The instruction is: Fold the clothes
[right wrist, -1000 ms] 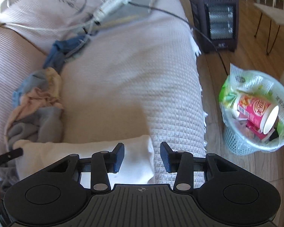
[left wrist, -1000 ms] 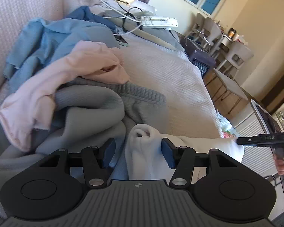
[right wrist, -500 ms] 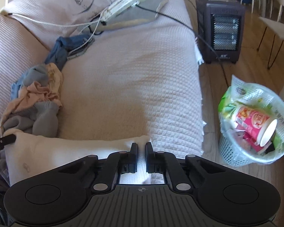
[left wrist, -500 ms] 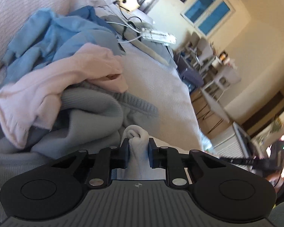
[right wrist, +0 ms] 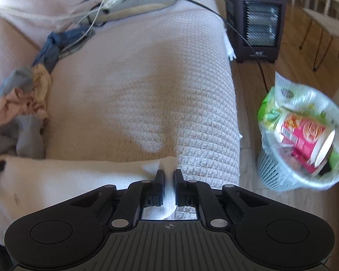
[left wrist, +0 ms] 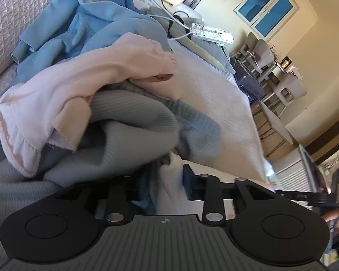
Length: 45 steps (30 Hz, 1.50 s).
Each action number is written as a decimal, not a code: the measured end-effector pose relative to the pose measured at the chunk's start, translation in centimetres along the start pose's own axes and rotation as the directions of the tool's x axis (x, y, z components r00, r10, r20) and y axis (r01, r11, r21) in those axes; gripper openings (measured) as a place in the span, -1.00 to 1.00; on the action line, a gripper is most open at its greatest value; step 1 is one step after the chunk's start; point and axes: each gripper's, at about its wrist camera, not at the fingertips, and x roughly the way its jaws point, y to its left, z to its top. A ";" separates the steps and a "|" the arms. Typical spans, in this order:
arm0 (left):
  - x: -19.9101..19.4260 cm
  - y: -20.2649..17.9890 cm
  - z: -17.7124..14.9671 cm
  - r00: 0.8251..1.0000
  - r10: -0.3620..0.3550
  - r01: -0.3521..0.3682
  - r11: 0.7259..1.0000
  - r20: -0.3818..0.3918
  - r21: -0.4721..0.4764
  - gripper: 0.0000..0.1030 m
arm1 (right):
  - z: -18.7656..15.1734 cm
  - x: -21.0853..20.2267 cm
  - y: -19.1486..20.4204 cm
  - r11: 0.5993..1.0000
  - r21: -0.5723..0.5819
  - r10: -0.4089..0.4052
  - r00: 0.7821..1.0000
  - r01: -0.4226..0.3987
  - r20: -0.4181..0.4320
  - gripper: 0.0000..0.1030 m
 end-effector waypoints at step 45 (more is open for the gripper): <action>-4.2 -2.9 -5.7 0.987 -0.098 0.126 0.963 -0.126 0.238 0.52 | -6.8 -5.2 0.6 0.990 -0.129 0.061 0.998 -0.056 0.032 -0.62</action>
